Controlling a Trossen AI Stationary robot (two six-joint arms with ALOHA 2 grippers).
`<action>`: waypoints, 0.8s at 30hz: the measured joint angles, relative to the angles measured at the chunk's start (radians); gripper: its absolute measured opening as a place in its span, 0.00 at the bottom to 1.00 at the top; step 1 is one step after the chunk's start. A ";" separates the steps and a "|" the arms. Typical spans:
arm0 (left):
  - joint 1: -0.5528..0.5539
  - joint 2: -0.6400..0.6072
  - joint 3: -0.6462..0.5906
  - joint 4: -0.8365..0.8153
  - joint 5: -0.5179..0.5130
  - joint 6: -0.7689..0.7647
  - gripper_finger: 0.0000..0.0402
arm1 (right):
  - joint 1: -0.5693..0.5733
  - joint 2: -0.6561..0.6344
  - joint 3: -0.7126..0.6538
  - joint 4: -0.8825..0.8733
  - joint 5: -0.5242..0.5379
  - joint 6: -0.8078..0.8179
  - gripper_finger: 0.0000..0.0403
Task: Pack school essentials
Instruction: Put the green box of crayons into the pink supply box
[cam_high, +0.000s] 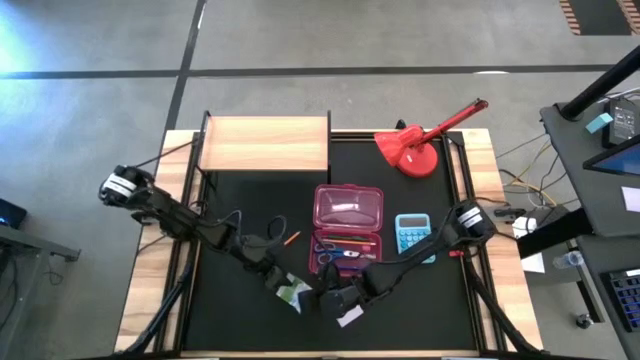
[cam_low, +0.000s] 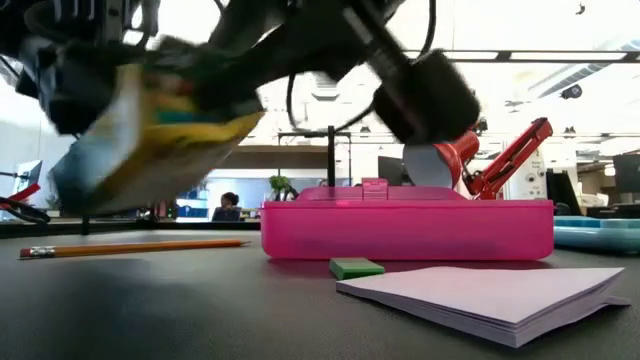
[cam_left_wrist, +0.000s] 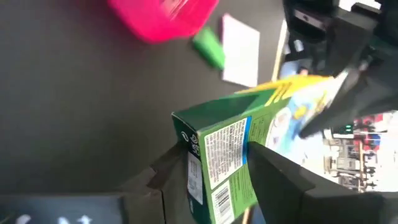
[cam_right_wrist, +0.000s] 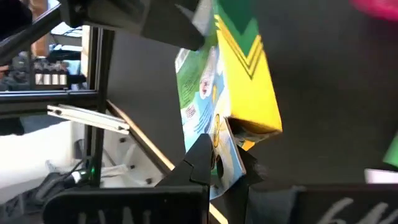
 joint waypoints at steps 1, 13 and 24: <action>0.005 -0.019 0.000 -0.003 -0.001 0.008 0.36 | 0.000 -0.017 0.000 -0.032 0.000 -0.005 0.02; 0.097 -0.168 0.018 -0.027 -0.061 0.038 0.36 | -0.009 -0.195 -0.001 -0.507 0.111 -0.045 0.02; 0.128 -0.161 0.047 -0.039 -0.079 0.061 0.36 | -0.018 -0.284 -0.002 -0.764 0.136 -0.074 0.02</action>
